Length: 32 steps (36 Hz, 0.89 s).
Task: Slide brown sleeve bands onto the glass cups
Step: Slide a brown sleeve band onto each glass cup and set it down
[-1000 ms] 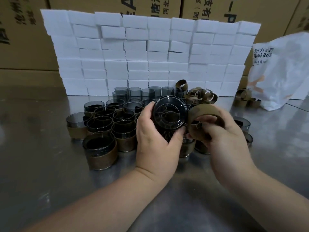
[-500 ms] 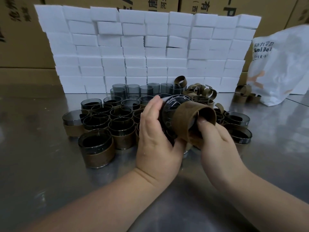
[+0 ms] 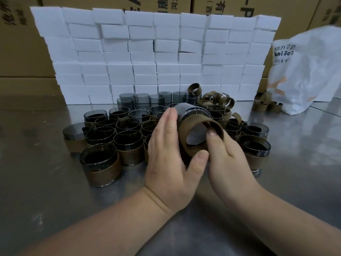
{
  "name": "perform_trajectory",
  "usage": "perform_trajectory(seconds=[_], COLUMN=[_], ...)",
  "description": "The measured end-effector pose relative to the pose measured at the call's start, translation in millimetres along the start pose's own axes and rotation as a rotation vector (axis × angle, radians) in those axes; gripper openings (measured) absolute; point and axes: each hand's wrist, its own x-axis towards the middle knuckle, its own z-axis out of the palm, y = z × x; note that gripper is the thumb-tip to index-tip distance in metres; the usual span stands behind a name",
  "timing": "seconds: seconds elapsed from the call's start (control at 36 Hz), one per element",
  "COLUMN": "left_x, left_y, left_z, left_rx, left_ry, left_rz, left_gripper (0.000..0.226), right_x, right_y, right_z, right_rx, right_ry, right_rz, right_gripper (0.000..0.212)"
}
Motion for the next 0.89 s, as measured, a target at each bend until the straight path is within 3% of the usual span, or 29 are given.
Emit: perform_trajectory(seconds=[0.17, 0.33, 0.56, 0.72, 0.89], left_x=[2.8, 4.3, 10.5, 12.0, 16.7], left_y=[-4.1, -3.0, -6.6, -7.7, -4.4], left_z=[2.1, 0.5, -2.8, -3.2, -1.9], left_rx=[-0.071, -0.189, -0.207, -0.24, -0.405], left_ry=[0.018, 0.04, 0.019, 0.042, 0.076], left_rz=[-0.045, -0.068, -0.094, -0.131, -0.26], left_gripper=[0.056, 0.056, 0.053, 0.058, 0.044], right_x=[3.2, 5.7, 10.1, 12.2, 12.6], right_y=[1.8, -4.6, -5.3, -4.7, -4.0], right_z=[-2.9, -8.3, -18.3, -20.7, -22.1], right_rx=[0.061, 0.137, 0.062, 0.043, 0.084], right_ry=[-0.026, -0.067, -0.034, 0.002, 0.023], right_rz=[0.023, -0.054, -0.075, -0.046, 0.005], right_gripper=[0.024, 0.03, 0.037, 0.025, 0.023])
